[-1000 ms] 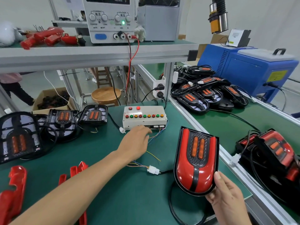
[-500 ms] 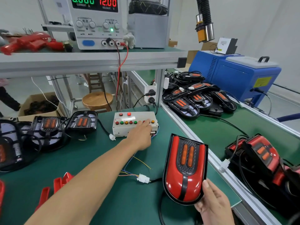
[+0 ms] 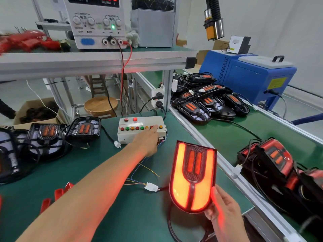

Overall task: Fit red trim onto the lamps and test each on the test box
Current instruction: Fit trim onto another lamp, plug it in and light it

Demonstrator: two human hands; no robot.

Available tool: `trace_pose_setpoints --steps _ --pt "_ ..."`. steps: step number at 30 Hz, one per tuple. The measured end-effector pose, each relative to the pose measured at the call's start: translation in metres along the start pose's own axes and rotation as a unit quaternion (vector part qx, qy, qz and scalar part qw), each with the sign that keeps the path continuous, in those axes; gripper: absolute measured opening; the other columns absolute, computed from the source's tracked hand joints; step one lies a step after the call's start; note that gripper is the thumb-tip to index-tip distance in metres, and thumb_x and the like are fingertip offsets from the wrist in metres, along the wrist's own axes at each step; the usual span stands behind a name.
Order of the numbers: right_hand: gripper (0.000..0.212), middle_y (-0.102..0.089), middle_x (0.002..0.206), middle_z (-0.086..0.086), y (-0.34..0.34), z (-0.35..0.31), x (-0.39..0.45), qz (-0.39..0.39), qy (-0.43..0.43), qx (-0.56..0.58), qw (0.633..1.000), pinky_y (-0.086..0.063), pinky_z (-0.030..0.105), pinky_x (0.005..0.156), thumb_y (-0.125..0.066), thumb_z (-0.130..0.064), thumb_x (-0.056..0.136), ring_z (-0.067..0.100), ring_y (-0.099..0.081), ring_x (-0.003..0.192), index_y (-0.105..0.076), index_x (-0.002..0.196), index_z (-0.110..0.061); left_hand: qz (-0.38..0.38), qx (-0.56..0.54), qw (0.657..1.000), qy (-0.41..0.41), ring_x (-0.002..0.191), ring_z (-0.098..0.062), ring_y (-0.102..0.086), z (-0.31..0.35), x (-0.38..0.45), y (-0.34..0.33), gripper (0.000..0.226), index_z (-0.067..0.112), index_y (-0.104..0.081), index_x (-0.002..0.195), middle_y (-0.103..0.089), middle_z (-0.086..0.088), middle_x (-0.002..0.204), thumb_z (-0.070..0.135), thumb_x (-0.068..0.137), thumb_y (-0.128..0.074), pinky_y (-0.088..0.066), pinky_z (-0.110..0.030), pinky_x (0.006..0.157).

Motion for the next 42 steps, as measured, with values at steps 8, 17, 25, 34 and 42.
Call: trace_pose_setpoints --steps 8,17,25,34,42 --pt "0.031 -0.045 0.058 0.012 0.0 -0.001 -0.001 -0.019 0.017 -0.032 0.999 -0.033 0.02 0.041 -0.061 -0.028 0.087 0.012 -0.04 0.042 -0.079 0.109 -0.016 0.0 -0.02 1.0 0.012 0.138 -0.025 -0.043 -0.003 -0.004 -0.008 0.046 0.015 -0.052 0.14 -0.006 0.003 0.171 0.01 0.095 -0.058 -0.049 -0.045 0.101" --pt "0.032 -0.045 0.055 0.007 0.003 0.004 0.003 -0.02 0.032 -0.034 0.999 -0.033 0.021 0.041 -0.059 -0.027 0.09 0.012 -0.037 0.043 -0.078 0.113 -0.014 -0.043 0.02 0.999 0.016 0.129 -0.03 -0.055 0.001 0.001 -0.001 0.049 0.014 -0.053 0.142 -0.007 0.001 0.171 0.011 0.094 -0.058 -0.05 -0.043 0.094" --pt "0.032 -0.046 0.059 0.013 0.004 0.003 0.001 -0.025 0.029 -0.029 0.999 -0.035 0.021 0.042 -0.059 -0.026 0.091 0.013 -0.04 0.044 -0.078 0.115 -0.017 -0.048 0.028 0.998 0.025 0.119 -0.028 -0.061 0.005 -0.004 0.003 0.044 0.013 -0.056 0.139 -0.004 0.003 0.171 0.012 0.095 -0.06 -0.05 -0.037 0.086" --pt "0.033 -0.047 0.059 0.013 0.001 -0.002 -0.003 -0.021 0.023 -0.022 0.999 -0.034 0.022 0.041 -0.06 -0.024 0.087 0.014 -0.039 0.043 -0.077 0.111 -0.008 -0.043 -0.024 0.998 0.039 0.11 -0.025 -0.062 0.0 -0.006 0.001 0.037 0.018 -0.062 0.129 0.0 0.008 0.172 0.009 0.094 -0.059 -0.046 -0.033 0.074" --pt "0.028 -0.036 0.058 0.005 -0.001 -0.005 -0.001 -0.029 0.024 -0.067 0.997 -0.028 0.024 0.044 -0.061 -0.031 0.091 0.014 -0.034 0.048 -0.078 0.096 -0.009 0.105 -0.274 0.956 0.001 0.098 -0.001 -0.062 -0.006 -0.074 0.021 0.02 0.031 -0.066 0.114 -0.067 0.017 0.107 0.023 0.101 -0.054 -0.053 -0.034 0.093"
Point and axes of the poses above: each hand's wrist, its own x-axis towards the middle knuckle, its own y-axis out of the back of the hand, z = x × y, the point moved 6 cm from there along x, towards the middle knuckle
